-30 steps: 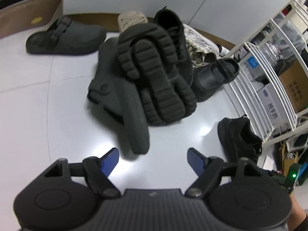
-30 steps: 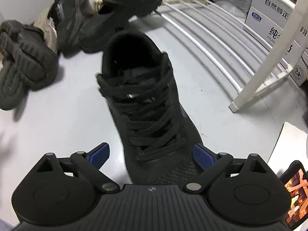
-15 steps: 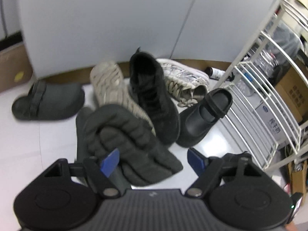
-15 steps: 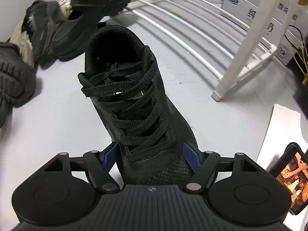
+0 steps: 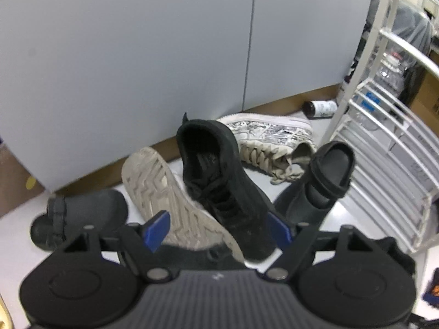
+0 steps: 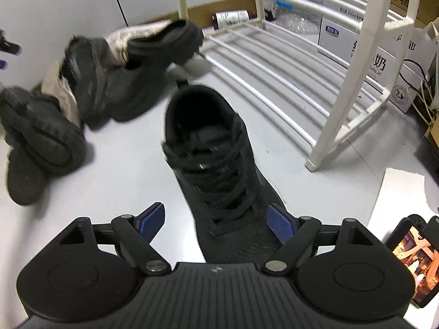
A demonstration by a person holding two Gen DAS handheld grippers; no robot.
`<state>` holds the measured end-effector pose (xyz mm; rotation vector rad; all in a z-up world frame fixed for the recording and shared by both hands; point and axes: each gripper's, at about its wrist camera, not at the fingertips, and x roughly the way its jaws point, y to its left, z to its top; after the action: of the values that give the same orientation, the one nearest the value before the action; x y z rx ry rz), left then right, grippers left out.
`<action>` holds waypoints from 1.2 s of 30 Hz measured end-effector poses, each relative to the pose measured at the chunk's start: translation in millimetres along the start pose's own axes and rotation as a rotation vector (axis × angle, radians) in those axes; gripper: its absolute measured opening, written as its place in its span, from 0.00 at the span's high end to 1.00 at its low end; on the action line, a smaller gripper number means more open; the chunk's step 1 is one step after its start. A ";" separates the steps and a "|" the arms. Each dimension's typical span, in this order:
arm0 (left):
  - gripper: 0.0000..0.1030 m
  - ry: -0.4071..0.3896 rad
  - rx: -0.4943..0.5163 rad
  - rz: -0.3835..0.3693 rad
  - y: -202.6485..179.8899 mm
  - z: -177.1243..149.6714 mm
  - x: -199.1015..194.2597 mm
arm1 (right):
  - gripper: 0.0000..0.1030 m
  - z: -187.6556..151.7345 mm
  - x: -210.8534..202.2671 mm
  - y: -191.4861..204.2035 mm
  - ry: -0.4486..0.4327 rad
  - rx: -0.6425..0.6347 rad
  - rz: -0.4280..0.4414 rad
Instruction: Organize scattered shoes
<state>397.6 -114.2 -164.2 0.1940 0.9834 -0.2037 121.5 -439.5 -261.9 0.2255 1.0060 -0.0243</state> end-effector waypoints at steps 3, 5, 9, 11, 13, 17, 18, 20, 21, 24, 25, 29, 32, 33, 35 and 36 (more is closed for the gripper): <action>0.23 0.060 0.082 0.066 -9.7 7.3 21.6 | 0.17 5.9 -5.6 5.3 -0.019 -0.010 0.038; 0.23 0.095 0.118 0.101 -13.3 7.8 38.5 | 0.17 7.0 -5.0 8.4 -0.019 -0.027 0.044; 0.26 0.117 0.140 0.132 -13.9 6.5 64.7 | 0.17 5.0 -2.8 8.6 -0.005 -0.042 0.037; 0.26 0.115 0.165 0.149 -13.5 5.5 74.1 | 0.17 3.2 -2.4 7.5 0.003 -0.046 0.030; 0.26 0.105 0.211 0.169 -13.3 4.2 83.1 | 0.17 2.1 -2.2 7.6 0.007 -0.060 0.027; 0.33 0.092 0.273 0.156 -14.3 6.0 90.0 | 0.17 1.4 -3.6 10.1 0.011 -0.087 0.031; 0.33 0.089 0.289 0.152 -14.5 6.6 91.6 | 0.17 1.7 -3.8 11.1 0.009 -0.093 0.032; 0.38 0.083 0.319 0.144 -15.0 7.6 94.8 | 0.17 2.4 -3.3 13.4 0.010 -0.106 0.033; 0.38 0.080 0.334 0.140 -15.3 8.1 96.4 | 0.17 2.6 -2.9 14.1 0.012 -0.110 0.033; 0.40 0.071 0.380 0.128 -16.0 9.6 101.2 | 0.17 2.0 -1.3 14.3 0.022 -0.120 0.027; 0.40 0.068 0.395 0.124 -16.3 10.2 102.8 | 0.17 1.6 -0.9 14.2 0.026 -0.123 0.025; 0.40 0.056 0.456 0.108 -17.3 12.2 109.1 | 0.17 0.2 1.8 12.7 0.038 -0.127 0.013; 0.48 0.093 0.489 0.091 -19.8 15.8 120.0 | 0.17 -0.2 4.8 12.8 0.045 -0.123 0.011; 0.49 0.103 0.494 0.087 -20.3 16.0 122.2 | 0.17 -0.3 5.1 13.6 0.045 -0.128 0.013; 0.49 0.153 0.521 0.069 -20.3 18.2 129.9 | 0.17 -1.0 5.4 15.1 0.048 -0.144 0.013; 0.50 0.156 0.522 0.074 -19.4 20.6 131.7 | 0.17 -1.3 5.5 15.5 0.051 -0.151 0.011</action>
<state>480.0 -148.9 -264.9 0.7312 1.0613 -0.3796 125.3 -423.7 -264.5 0.0941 1.0519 0.0677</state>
